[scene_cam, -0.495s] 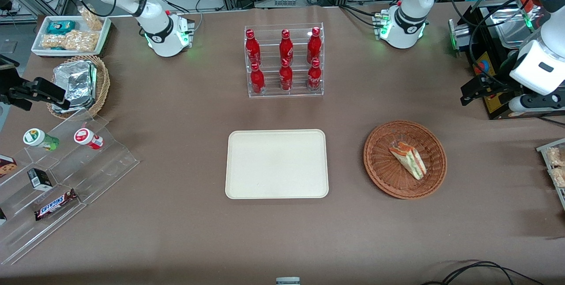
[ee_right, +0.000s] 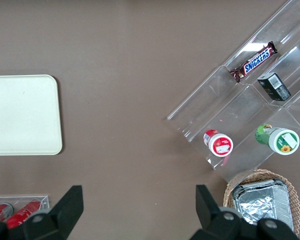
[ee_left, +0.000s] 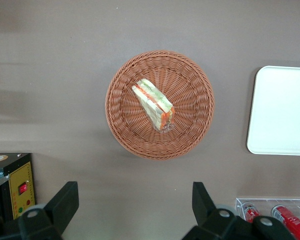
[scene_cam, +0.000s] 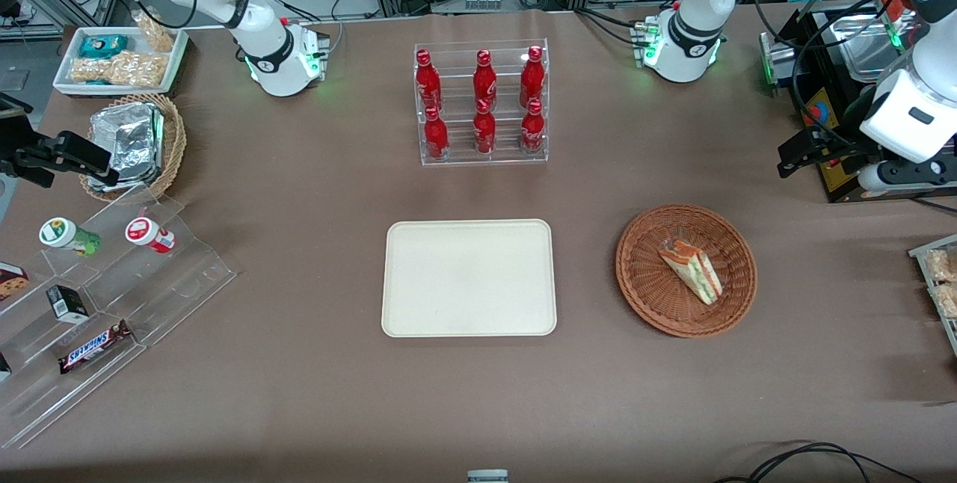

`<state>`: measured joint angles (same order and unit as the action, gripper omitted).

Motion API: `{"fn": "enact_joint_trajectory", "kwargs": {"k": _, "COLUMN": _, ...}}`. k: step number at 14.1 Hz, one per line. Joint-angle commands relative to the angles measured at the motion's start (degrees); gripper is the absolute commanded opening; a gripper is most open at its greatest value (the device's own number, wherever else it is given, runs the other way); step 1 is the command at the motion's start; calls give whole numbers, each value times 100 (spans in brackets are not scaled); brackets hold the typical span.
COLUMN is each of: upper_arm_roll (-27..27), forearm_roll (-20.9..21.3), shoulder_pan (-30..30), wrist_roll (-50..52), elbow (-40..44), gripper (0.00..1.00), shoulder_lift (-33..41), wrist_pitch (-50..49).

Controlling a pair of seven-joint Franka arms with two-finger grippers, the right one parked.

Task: Place sandwich from basket to tray
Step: 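Move the left gripper from rest toward the wicker basket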

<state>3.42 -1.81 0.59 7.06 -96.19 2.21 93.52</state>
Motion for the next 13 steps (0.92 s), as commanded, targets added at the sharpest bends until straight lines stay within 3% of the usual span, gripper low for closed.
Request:
{"fn": "enact_joint_trajectory", "kwargs": {"k": 1, "upper_arm_roll": -52, "forearm_roll": -65, "shoulder_pan": 47, "wrist_roll": 94, "elbow": 12, "gripper": 100, "shoulder_lift": -1, "wrist_pitch": -185}}
{"fn": "enact_joint_trajectory", "kwargs": {"k": 9, "upper_arm_roll": -52, "forearm_roll": -57, "shoulder_pan": 55, "wrist_roll": 190, "elbow": -348, "gripper": 100, "shoulder_lift": -500, "wrist_pitch": -326}}
{"fn": "enact_joint_trajectory", "kwargs": {"k": 13, "upper_arm_roll": -17, "forearm_roll": -57, "shoulder_pan": 108, "wrist_roll": 567, "elbow": -1013, "gripper": 100, "shoulder_lift": -976, "wrist_pitch": 777}}
